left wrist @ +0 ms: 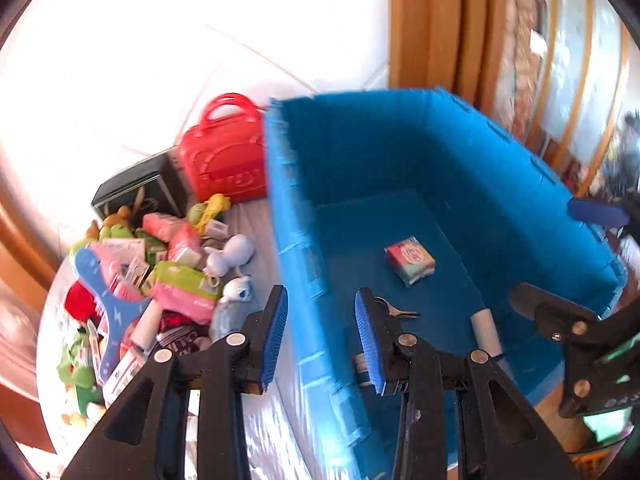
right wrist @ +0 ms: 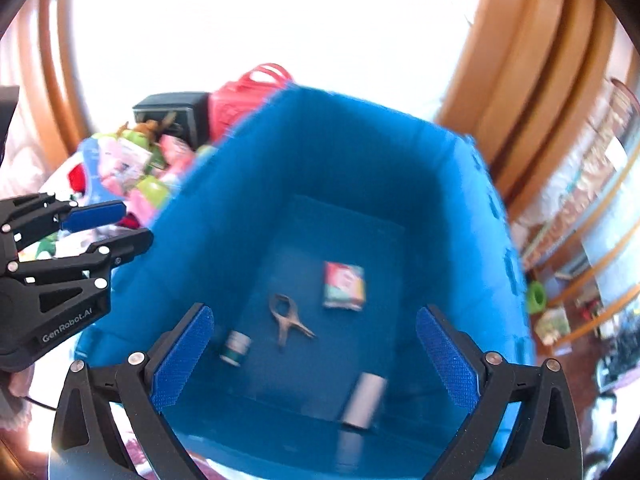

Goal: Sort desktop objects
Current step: 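Withdraw both tools from the crate back toward the item pile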

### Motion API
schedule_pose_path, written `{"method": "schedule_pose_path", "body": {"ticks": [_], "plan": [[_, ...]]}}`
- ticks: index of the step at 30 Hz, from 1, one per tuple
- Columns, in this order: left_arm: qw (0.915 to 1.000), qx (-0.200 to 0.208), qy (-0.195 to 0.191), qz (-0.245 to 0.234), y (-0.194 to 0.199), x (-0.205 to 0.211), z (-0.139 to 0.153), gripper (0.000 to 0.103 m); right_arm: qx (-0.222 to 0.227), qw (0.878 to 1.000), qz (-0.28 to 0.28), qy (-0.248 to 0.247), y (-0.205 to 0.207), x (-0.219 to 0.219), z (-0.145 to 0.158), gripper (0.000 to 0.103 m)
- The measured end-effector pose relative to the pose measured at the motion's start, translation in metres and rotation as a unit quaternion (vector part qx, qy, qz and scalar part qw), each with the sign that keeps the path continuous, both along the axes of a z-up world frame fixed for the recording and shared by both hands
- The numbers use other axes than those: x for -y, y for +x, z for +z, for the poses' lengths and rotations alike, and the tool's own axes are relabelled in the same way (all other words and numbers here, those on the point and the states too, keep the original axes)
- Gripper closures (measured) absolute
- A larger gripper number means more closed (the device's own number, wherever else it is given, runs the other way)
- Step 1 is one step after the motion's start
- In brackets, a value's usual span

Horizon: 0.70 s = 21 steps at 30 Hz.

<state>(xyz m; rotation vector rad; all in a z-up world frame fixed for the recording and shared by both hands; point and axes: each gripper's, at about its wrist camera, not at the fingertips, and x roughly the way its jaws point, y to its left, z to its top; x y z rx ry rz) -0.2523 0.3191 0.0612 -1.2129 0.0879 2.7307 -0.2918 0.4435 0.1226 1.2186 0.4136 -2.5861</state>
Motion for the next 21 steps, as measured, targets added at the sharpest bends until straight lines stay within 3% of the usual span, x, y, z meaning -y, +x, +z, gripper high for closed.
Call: {"method": "schedule_pose_path", "body": {"ticks": [5,11,16,21], "plan": [[0.9973,-0.03,0.044,0.051,0.035,0.075,-0.005,0.068,-0.019,0.998,0.051,-0.039,0.021,0.054,0.002,0.0],[0.9908,-0.006,0.02,0.134,0.065,0.163,-0.045,0.065,-0.037,0.99,0.119,-0.069,0.044,0.139,-0.003,0.0],[0.9801,0.034,0.015,0.195,0.09,0.243,-0.094,0.065,0.0,0.983,0.165,-0.079,0.051,0.207,-0.036,0.0],[0.9679,0.083,0.032,0.235,0.109,0.3,-0.149,0.065,0.054,0.981,0.177,-0.065,0.049,0.264,-0.092,0.0]]}}
